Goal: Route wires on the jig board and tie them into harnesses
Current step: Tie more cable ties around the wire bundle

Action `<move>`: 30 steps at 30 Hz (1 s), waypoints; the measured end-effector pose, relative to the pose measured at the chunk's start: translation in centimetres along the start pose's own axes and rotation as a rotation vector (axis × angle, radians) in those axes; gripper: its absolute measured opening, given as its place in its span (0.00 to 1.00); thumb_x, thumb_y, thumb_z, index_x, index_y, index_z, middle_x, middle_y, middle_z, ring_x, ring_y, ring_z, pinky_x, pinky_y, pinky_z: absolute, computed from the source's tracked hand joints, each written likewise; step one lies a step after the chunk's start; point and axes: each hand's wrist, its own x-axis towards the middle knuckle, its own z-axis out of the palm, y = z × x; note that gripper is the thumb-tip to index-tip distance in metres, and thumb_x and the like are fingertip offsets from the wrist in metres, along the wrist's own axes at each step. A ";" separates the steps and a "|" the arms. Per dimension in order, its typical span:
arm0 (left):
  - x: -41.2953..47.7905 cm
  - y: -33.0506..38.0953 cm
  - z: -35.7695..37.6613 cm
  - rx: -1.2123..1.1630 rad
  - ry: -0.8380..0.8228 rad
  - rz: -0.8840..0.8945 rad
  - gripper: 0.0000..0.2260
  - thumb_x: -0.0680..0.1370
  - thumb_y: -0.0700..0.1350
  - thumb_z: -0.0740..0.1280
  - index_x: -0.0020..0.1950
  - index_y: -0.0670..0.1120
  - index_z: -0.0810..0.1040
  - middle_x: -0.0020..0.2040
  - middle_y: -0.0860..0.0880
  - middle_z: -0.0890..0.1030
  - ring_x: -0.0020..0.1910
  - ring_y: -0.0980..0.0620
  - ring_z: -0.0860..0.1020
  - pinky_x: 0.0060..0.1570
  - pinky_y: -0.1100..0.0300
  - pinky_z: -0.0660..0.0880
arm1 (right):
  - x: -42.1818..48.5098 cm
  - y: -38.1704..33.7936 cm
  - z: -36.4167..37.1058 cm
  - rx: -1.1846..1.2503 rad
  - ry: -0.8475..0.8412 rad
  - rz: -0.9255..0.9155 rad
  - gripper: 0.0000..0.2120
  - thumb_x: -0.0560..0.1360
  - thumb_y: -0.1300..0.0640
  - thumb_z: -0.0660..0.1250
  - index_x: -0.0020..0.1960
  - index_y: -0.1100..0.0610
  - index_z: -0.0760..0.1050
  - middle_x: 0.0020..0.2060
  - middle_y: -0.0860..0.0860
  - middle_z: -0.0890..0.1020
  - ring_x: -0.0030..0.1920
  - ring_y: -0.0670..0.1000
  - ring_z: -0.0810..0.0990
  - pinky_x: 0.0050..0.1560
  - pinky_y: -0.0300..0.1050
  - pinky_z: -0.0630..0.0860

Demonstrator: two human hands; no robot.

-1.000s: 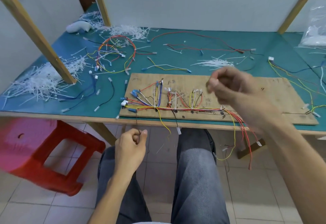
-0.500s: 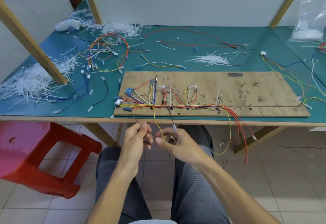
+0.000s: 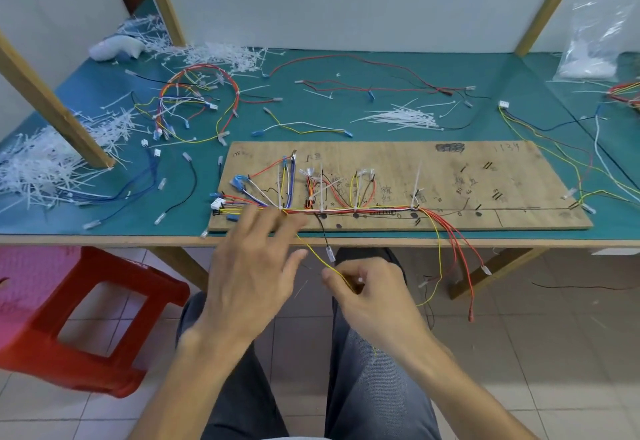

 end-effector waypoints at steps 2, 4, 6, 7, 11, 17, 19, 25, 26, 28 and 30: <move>1.9 -0.2 -0.5 -0.061 -0.108 0.270 0.12 0.78 0.51 0.72 0.61 0.51 0.82 0.59 0.53 0.80 0.55 0.47 0.71 0.48 0.50 0.76 | 0.5 -0.8 -0.8 -0.056 0.055 -0.046 0.22 0.81 0.44 0.67 0.31 0.49 0.69 0.25 0.49 0.65 0.31 0.50 0.61 0.32 0.47 0.60; 3.0 -0.5 -0.8 -0.181 -0.217 0.289 0.07 0.80 0.50 0.70 0.55 0.50 0.86 0.55 0.54 0.81 0.53 0.49 0.70 0.49 0.50 0.73 | 0.9 -1.3 -1.7 -0.091 0.056 -0.099 0.20 0.81 0.43 0.66 0.33 0.50 0.71 0.27 0.50 0.64 0.32 0.51 0.61 0.32 0.49 0.60; 3.6 -1.2 -0.8 -0.362 -0.285 0.138 0.07 0.81 0.50 0.69 0.54 0.51 0.86 0.50 0.52 0.77 0.50 0.49 0.72 0.49 0.51 0.72 | 1.3 -1.1 -3.0 -0.104 0.022 -0.117 0.21 0.82 0.40 0.66 0.38 0.54 0.76 0.28 0.52 0.65 0.32 0.52 0.62 0.32 0.47 0.60; 3.6 -1.6 -0.9 -0.447 -0.293 0.066 0.07 0.81 0.50 0.69 0.53 0.51 0.87 0.48 0.51 0.75 0.49 0.49 0.74 0.50 0.52 0.73 | 1.4 -0.9 -3.7 -0.078 0.001 -0.117 0.21 0.82 0.39 0.66 0.40 0.55 0.79 0.28 0.51 0.65 0.31 0.50 0.61 0.31 0.45 0.59; 3.5 -2.3 -1.1 -0.589 -0.272 -0.151 0.08 0.84 0.48 0.68 0.46 0.59 0.82 0.43 0.53 0.76 0.48 0.57 0.77 0.50 0.68 0.68 | 2.4 0.1 -6.2 0.124 0.001 -0.086 0.12 0.81 0.45 0.72 0.45 0.51 0.87 0.27 0.45 0.74 0.32 0.40 0.67 0.33 0.35 0.62; 3.1 -2.2 -0.6 -0.599 -0.219 -0.272 0.06 0.87 0.48 0.62 0.52 0.53 0.77 0.39 0.56 0.83 0.44 0.58 0.82 0.49 0.56 0.78 | 3.5 1.0 -8.4 0.342 0.005 -0.068 0.12 0.82 0.44 0.68 0.51 0.47 0.88 0.26 0.40 0.70 0.28 0.42 0.65 0.29 0.30 0.61; 3.0 -2.5 -0.4 -0.596 -0.209 -0.289 0.05 0.87 0.48 0.62 0.54 0.52 0.77 0.48 0.54 0.84 0.49 0.55 0.82 0.50 0.48 0.79 | 3.6 1.1 -8.9 0.451 -0.062 -0.073 0.14 0.83 0.46 0.66 0.54 0.51 0.88 0.29 0.46 0.63 0.30 0.47 0.60 0.29 0.34 0.59; 2.7 -3.0 -0.1 -0.564 -0.104 -0.302 0.09 0.86 0.43 0.63 0.47 0.54 0.75 0.37 0.53 0.77 0.39 0.53 0.77 0.44 0.51 0.74 | 4.0 1.6 -9.3 0.446 0.024 0.002 0.11 0.82 0.48 0.70 0.50 0.52 0.88 0.28 0.48 0.69 0.29 0.45 0.64 0.29 0.34 0.63; 2.7 -3.1 -0.1 -0.567 -0.102 -0.317 0.10 0.86 0.42 0.63 0.46 0.54 0.74 0.36 0.52 0.77 0.39 0.52 0.77 0.44 0.50 0.74 | 4.0 1.8 -9.4 0.397 0.045 0.012 0.10 0.80 0.46 0.72 0.48 0.51 0.88 0.27 0.47 0.72 0.29 0.45 0.66 0.30 0.35 0.64; 2.6 -3.3 0.0 -0.540 -0.139 -0.297 0.10 0.85 0.42 0.62 0.47 0.53 0.75 0.38 0.52 0.77 0.41 0.51 0.77 0.45 0.48 0.74 | 4.1 2.3 -9.9 0.324 0.073 0.023 0.11 0.77 0.43 0.74 0.47 0.49 0.88 0.28 0.45 0.76 0.29 0.43 0.70 0.32 0.36 0.66; 2.5 -3.5 0.1 -0.491 -0.185 -0.250 0.08 0.86 0.43 0.62 0.50 0.53 0.76 0.42 0.53 0.76 0.43 0.53 0.76 0.44 0.48 0.74 | 4.3 2.5 -10.6 0.290 0.079 0.024 0.12 0.76 0.40 0.75 0.46 0.48 0.88 0.30 0.45 0.80 0.32 0.42 0.72 0.34 0.35 0.67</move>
